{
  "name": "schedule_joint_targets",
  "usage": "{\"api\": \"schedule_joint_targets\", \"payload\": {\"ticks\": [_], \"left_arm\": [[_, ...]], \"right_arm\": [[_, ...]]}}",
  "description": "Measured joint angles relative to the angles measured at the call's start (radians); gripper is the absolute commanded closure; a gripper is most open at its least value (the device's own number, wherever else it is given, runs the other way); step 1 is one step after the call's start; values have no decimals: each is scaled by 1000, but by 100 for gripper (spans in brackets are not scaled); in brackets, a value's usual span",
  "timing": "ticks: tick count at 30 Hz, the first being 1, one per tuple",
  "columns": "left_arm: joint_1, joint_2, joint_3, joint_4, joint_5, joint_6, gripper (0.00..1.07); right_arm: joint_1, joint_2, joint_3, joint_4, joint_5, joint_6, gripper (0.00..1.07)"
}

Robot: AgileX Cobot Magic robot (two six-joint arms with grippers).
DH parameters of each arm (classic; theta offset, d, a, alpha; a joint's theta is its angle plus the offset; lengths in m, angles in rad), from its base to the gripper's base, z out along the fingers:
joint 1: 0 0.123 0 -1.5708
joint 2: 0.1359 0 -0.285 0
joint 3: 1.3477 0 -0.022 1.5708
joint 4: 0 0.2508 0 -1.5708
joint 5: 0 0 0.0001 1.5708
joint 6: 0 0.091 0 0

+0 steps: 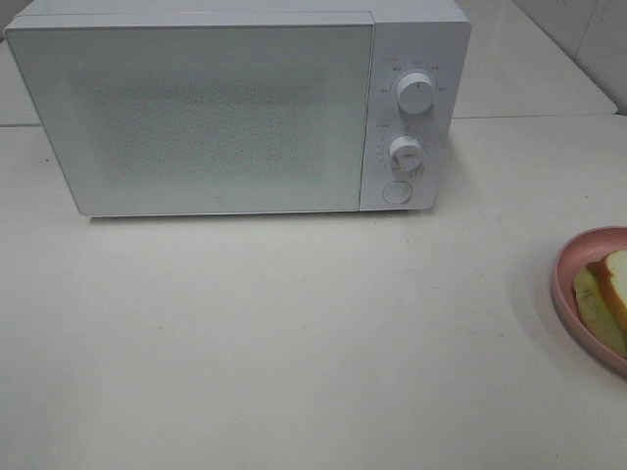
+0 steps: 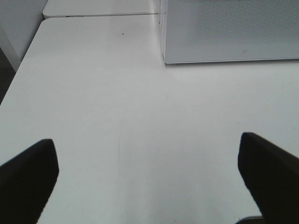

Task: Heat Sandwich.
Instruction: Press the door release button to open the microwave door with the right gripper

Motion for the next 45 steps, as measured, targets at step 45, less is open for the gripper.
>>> {"api": "schedule_joint_targets", "payload": {"ticks": [45], "left_arm": [[0, 0, 0, 0, 0, 0, 7]], "right_arm": [[0, 497, -49, 0, -377, 0, 32]]}}
